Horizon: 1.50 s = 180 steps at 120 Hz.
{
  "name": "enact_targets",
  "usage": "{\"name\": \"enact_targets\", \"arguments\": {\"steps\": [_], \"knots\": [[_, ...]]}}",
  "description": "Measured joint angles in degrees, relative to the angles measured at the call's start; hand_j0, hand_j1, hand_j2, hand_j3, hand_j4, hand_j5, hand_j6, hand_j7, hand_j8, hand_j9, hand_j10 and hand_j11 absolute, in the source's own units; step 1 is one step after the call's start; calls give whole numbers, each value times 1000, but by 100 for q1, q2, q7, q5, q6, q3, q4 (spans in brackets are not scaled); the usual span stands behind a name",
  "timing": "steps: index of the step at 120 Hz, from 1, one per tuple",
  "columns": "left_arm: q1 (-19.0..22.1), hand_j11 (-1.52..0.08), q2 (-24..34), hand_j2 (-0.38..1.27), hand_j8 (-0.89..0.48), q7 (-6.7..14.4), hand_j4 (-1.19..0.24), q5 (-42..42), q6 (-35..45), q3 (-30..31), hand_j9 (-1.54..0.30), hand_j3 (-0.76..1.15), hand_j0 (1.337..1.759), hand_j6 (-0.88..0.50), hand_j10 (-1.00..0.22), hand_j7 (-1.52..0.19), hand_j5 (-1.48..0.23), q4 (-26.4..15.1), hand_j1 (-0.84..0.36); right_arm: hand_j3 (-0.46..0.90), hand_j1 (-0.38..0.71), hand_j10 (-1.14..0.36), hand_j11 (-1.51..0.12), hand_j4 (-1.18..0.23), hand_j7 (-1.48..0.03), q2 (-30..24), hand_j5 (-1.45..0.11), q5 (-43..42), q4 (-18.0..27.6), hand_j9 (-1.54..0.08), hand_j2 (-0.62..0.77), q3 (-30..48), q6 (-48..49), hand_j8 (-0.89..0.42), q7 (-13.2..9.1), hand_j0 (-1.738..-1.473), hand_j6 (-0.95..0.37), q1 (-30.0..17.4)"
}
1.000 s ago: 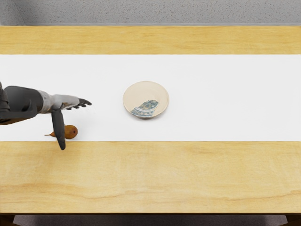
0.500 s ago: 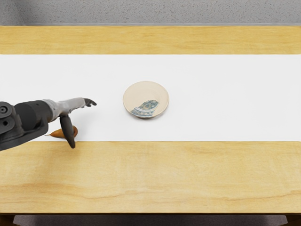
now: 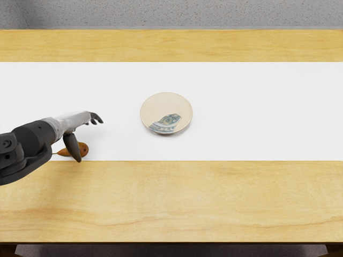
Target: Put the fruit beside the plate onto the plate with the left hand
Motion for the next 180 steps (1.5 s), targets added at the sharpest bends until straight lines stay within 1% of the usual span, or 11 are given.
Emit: {"name": "enact_targets", "arguments": {"steps": [24, 74, 85, 151, 163, 180], "knots": [[154, -391, 81, 64, -307, 0, -306, 39, 17, 0, -391, 0, 1658, -307, -306, -392, -392, 46, -9, 0, -310, -33, -43, -33, -43, 0, -43, 0, -5, -43, -7, 0, 0, -33, 0, -1658, -33, 1], [221, -520, 81, 85, -406, 0, -405, 45, 19, 0, -521, 0, 1658, -406, -404, -521, -521, 111, -127, 0, -310, -33, -43, -33, -43, 0, -43, 0, -9, -43, -7, 5, 0, -33, 0, -1658, -33, 1], [288, -548, 78, 89, -426, 0, -425, 45, 19, 0, -548, 0, 1658, -426, -425, -548, -549, 119, -153, 0, -310, -33, -43, -33, -43, 0, -43, 0, -7, -43, -7, 7, 0, -33, 0, -1658, -33, 1], [283, -693, 33, 135, -534, 1, -533, 10, -41, -6, -694, 0, 1657, -534, -534, -695, -696, 172, -273, 0, -310, -33, -43, -33, -43, 0, -43, 0, -14, -43, -7, 24, 0, -33, 0, -1658, -33, 1], [283, -724, 30, 166, -549, 0, -557, 2, -45, -8, -725, 0, 1657, -526, -556, -725, -722, 177, -287, 0, -310, -33, -43, -33, -43, 0, -43, 0, -15, -43, -7, 25, 0, -33, -1, -1658, -33, 1], [283, -761, 33, 190, -536, 0, -582, -4, -51, -9, -761, 0, 1656, -517, -580, -760, -756, 185, -294, 0, -310, -33, -43, -33, -43, 0, -43, 0, -15, -43, -7, 26, 0, -33, 0, -1658, -33, 1]]}}
